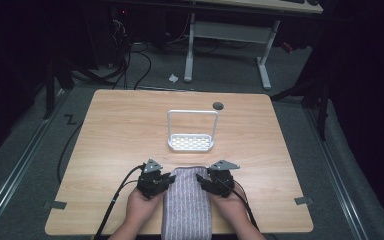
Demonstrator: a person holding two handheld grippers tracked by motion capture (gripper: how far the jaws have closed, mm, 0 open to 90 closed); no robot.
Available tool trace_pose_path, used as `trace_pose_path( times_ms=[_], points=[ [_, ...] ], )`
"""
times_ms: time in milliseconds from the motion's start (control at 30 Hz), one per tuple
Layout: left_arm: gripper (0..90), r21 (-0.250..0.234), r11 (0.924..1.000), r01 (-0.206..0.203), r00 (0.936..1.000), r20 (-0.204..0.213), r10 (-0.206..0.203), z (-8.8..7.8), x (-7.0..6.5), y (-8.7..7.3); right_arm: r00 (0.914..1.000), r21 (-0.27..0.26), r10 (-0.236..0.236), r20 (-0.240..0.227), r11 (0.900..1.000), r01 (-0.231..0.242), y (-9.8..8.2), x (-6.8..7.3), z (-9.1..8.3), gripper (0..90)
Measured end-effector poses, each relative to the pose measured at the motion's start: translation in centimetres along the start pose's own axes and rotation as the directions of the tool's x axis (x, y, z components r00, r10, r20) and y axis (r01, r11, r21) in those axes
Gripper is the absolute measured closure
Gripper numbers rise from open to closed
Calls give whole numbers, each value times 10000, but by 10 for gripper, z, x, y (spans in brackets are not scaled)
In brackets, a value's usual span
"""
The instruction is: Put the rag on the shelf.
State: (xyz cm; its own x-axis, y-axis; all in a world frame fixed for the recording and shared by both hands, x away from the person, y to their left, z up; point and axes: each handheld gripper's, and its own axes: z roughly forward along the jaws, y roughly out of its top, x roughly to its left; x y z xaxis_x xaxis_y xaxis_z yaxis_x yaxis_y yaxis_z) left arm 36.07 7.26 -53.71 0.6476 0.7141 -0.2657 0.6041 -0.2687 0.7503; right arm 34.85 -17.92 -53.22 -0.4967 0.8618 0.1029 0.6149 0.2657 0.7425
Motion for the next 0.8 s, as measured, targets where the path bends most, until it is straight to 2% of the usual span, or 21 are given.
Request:
trace_pose_path(
  times_ms=[200,433,567,667,733,800],
  points=[
    [759,6,9994,-341,9990,-280,341,1,-4,0,9999,5,-71,-77,10000,71,-1,1,-1,557],
    [761,5,9994,-343,9990,-288,343,1,-5,0,9997,-1,-212,-151,9998,212,-1,2,0,606],
    [767,9,9998,-205,9996,-194,205,0,-3,0,9982,39,-606,0,9982,606,-1,6,0,677],
    [797,13,9995,321,9993,174,-321,0,3,0,9976,93,-591,-349,9982,595,0,6,1,803],
    [804,12,9994,359,9991,207,-360,0,4,0,9971,109,-551,-525,9984,557,1,5,2,833],
    [805,-57,9996,272,9995,157,-271,-1,3,0,9969,-54,-641,-459,9979,639,1,5,1,839]
  ],
)
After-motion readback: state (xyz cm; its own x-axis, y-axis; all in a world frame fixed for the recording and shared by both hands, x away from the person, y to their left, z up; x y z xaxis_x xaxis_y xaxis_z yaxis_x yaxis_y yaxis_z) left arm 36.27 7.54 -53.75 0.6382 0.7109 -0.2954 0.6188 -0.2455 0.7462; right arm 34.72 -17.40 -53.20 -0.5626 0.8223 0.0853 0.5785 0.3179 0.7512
